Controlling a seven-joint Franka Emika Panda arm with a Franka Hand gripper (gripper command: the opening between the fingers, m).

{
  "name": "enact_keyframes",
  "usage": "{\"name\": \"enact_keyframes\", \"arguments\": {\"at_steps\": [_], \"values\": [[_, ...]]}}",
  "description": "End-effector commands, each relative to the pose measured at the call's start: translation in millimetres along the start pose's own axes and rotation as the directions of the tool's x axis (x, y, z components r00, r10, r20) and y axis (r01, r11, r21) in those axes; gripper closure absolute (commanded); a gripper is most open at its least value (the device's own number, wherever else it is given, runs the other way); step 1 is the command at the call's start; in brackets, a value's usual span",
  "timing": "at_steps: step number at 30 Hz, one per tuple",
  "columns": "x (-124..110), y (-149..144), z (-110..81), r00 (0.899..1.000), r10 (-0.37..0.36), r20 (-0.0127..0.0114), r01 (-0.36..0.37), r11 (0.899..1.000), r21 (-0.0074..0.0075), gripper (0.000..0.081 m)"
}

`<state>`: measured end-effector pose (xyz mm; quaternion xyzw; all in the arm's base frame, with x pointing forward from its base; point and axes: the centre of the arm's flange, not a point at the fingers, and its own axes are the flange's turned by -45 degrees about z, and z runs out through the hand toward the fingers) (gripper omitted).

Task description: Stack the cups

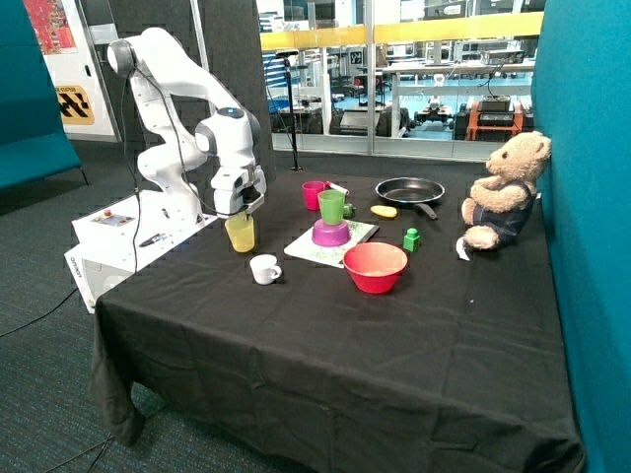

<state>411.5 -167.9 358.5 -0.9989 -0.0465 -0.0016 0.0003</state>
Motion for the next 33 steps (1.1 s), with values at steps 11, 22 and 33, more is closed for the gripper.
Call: {"name": "enact_keyframes", "arguments": {"at_steps": [11, 22, 33], "values": [[31.9, -34.4, -46.3, 0.996, -0.084, 0.0032, 0.084, 0.996, -0.0003, 0.0808], [58.0, -86.8, -63.8, 0.983, -0.183, 0.0032, 0.183, 0.983, 0.0001, 0.0808], [63.2, -122.0, -74.5, 0.968, -0.249, 0.0032, 0.249, 0.968, 0.0003, 0.0808]]}}
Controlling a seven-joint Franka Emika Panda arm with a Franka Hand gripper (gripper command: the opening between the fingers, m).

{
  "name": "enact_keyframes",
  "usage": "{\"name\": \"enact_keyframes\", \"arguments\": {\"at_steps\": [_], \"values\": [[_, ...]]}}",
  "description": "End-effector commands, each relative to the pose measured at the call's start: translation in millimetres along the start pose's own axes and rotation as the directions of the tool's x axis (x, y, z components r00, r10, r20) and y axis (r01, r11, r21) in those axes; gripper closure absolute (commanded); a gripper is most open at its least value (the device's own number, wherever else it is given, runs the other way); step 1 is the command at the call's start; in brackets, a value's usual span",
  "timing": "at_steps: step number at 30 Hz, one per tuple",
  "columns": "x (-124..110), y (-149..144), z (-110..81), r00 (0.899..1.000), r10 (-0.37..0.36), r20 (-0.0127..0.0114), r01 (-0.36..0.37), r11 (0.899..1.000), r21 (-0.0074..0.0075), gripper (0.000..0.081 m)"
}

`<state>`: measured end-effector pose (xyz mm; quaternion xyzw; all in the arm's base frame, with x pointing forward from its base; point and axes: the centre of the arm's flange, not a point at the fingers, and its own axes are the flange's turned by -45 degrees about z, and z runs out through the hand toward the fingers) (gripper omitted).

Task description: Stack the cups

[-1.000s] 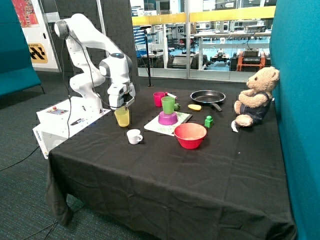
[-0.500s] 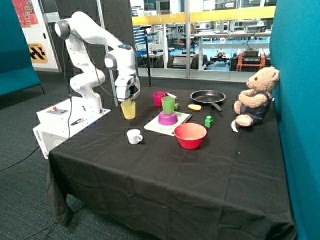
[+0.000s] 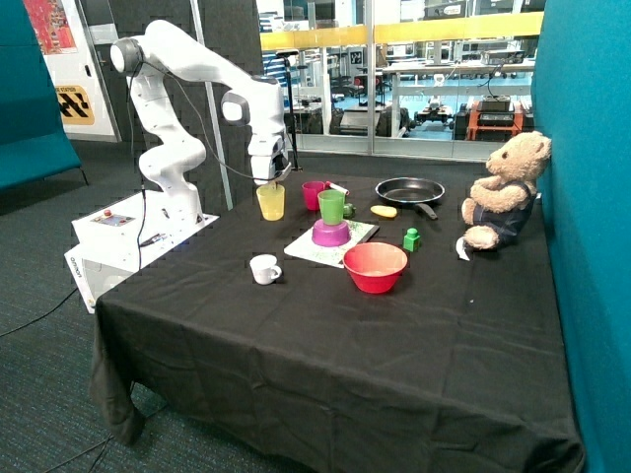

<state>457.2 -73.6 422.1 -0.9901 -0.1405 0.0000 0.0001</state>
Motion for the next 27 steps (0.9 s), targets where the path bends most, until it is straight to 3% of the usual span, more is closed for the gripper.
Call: {"name": "enact_keyframes", "arguments": {"at_steps": [1, 10, 22, 27], "values": [[15.5, -33.8, -12.0, 0.998, -0.070, 0.0000, 0.070, 0.998, -0.0002, 0.0808], [25.6, -86.3, -14.3, 0.987, -0.162, 0.0000, 0.162, 0.987, -0.0002, 0.0808], [35.6, -125.7, -21.8, 0.967, -0.256, 0.0000, 0.256, 0.967, -0.0002, 0.0808], [40.7, -144.1, -23.2, 0.965, -0.261, 0.0000, 0.261, 0.965, -0.0002, 0.0808]]}}
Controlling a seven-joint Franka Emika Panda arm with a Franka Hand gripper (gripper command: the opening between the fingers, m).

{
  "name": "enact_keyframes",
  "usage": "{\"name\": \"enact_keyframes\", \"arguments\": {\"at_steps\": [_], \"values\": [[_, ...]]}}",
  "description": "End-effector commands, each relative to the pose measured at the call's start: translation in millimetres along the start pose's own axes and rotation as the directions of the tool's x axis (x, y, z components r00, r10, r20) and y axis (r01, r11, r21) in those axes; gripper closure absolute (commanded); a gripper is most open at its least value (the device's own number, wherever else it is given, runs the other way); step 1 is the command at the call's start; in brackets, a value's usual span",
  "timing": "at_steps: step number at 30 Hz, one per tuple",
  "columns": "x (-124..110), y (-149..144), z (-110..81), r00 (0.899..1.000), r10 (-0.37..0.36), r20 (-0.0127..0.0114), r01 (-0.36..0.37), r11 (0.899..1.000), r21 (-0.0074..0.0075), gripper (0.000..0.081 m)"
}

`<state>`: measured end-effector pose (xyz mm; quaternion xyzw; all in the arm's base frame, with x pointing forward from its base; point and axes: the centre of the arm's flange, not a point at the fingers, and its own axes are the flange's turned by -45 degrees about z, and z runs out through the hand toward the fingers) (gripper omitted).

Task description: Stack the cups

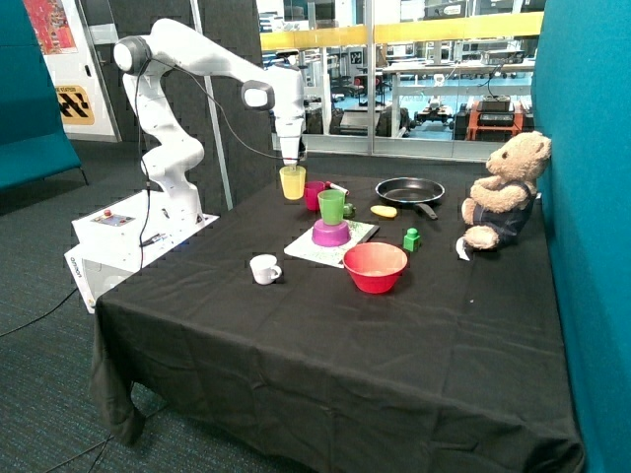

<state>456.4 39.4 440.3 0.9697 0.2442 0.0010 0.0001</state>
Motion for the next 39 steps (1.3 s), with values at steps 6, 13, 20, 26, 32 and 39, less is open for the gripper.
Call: {"name": "enact_keyframes", "arguments": {"at_steps": [6, 13, 20, 26, 32, 39], "values": [[27.4, -55.1, -8.6, 0.996, -0.091, 0.0018, 0.091, 0.996, 0.0009, 0.0808], [37.0, -76.0, -11.3, 0.991, -0.136, 0.0018, 0.136, 0.991, 0.0010, 0.0808], [42.0, -92.2, -10.6, 0.985, -0.172, 0.0017, 0.172, 0.985, 0.0011, 0.0808], [45.9, -103.4, -7.7, 0.981, -0.195, 0.0017, 0.195, 0.981, 0.0011, 0.0808], [50.0, -117.3, -4.1, 0.974, -0.225, 0.0017, 0.225, 0.974, 0.0011, 0.0808], [51.9, -131.5, -2.7, 0.969, -0.249, 0.0016, 0.249, 0.969, 0.0012, 0.0808]]}}
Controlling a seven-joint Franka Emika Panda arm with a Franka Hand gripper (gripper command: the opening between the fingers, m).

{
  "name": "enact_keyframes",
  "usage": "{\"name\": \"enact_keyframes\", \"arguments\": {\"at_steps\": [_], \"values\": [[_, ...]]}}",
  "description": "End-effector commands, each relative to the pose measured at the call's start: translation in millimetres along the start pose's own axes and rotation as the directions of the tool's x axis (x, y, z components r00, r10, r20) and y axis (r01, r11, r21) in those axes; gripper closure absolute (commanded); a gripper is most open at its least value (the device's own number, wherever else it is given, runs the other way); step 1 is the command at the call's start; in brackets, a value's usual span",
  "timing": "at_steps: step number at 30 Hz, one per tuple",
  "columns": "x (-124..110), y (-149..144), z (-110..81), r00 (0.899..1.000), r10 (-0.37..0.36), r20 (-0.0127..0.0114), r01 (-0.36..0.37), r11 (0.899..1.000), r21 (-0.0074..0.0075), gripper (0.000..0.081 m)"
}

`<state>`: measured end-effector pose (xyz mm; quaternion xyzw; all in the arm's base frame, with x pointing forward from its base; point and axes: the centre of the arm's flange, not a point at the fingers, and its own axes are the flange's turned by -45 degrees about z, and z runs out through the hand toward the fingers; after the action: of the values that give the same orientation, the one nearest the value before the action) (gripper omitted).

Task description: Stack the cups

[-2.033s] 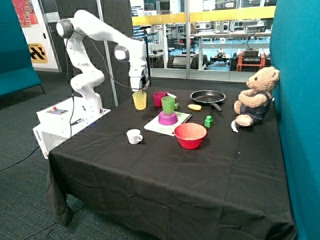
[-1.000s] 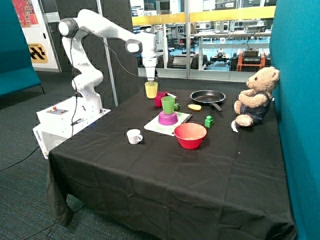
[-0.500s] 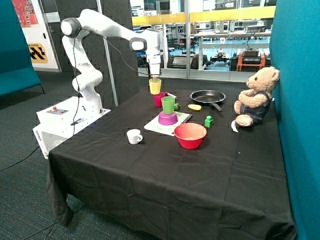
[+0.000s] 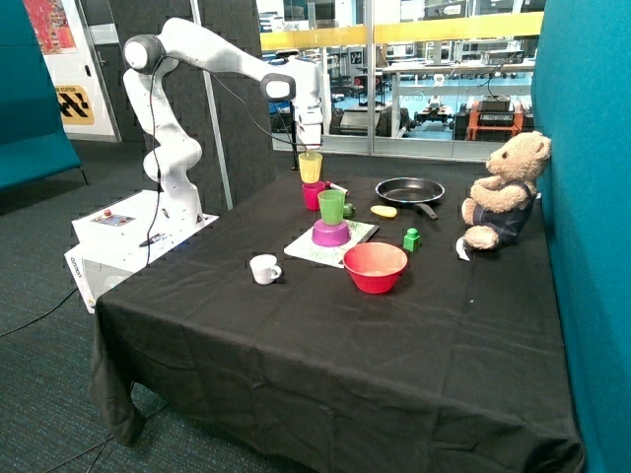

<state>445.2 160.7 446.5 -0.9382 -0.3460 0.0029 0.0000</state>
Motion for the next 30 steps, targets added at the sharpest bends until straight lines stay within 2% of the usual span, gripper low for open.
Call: {"name": "enact_keyframes", "arguments": {"at_steps": [1, 11, 30], "values": [[8.7, -18.9, 3.7, 0.999, -0.039, -0.0054, 0.039, 0.999, -0.0023, 0.0808], [10.5, -19.0, 7.8, 0.999, -0.033, -0.0054, 0.033, 0.999, -0.0023, 0.0808], [7.7, -22.8, 29.7, 0.999, -0.031, -0.0054, 0.031, 1.000, -0.0023, 0.0808]]}}
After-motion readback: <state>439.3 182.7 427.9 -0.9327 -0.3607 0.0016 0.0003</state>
